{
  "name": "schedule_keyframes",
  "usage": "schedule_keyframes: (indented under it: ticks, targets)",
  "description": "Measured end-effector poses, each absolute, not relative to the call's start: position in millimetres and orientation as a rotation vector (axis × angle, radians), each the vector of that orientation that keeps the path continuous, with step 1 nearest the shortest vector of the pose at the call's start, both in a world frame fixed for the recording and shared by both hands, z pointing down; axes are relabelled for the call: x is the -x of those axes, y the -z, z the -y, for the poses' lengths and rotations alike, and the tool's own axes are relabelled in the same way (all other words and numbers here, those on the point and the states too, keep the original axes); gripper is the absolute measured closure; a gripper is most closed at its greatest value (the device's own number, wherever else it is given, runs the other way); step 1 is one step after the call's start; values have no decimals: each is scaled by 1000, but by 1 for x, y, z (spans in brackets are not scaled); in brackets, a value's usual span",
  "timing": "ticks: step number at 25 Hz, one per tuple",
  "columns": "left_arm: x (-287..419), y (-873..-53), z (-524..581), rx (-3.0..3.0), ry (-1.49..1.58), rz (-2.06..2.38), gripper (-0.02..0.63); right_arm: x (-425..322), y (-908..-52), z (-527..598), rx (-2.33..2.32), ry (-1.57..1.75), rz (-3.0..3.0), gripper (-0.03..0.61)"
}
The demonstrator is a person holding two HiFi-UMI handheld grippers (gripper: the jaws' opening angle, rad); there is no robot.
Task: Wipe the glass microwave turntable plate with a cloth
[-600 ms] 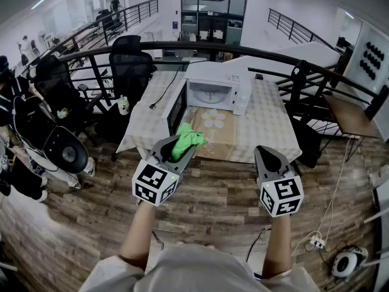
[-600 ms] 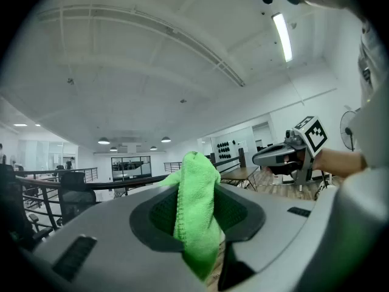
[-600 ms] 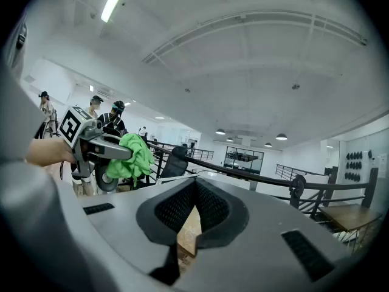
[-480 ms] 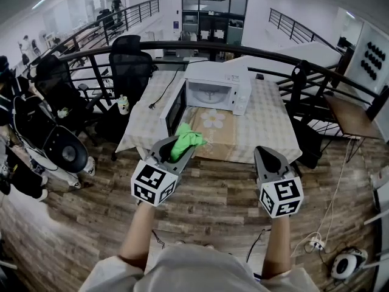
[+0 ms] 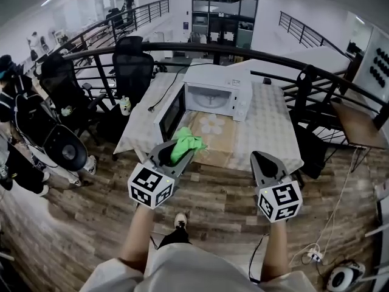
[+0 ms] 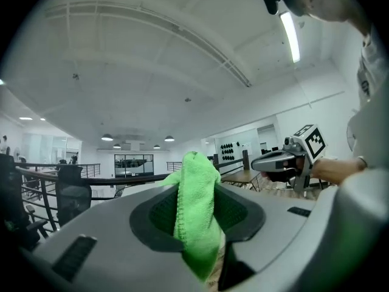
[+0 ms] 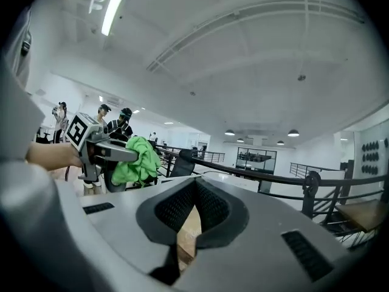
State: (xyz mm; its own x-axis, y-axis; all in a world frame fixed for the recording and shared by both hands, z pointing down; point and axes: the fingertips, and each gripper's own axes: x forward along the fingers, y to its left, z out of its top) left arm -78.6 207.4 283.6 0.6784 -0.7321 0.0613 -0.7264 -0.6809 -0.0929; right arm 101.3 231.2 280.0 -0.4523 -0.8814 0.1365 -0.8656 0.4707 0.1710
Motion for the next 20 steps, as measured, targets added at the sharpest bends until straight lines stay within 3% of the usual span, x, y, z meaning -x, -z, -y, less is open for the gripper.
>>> schedule_keyframes:
  ticks: [7,20]
  targets:
    - [58,-293,-129,2801,157,-1201,471,-115,-293,-151,-1502,101,2510,566]
    - [60,-281,122,2797,166,-1131,469,-111,-266,76,-1602,116,2460,566]
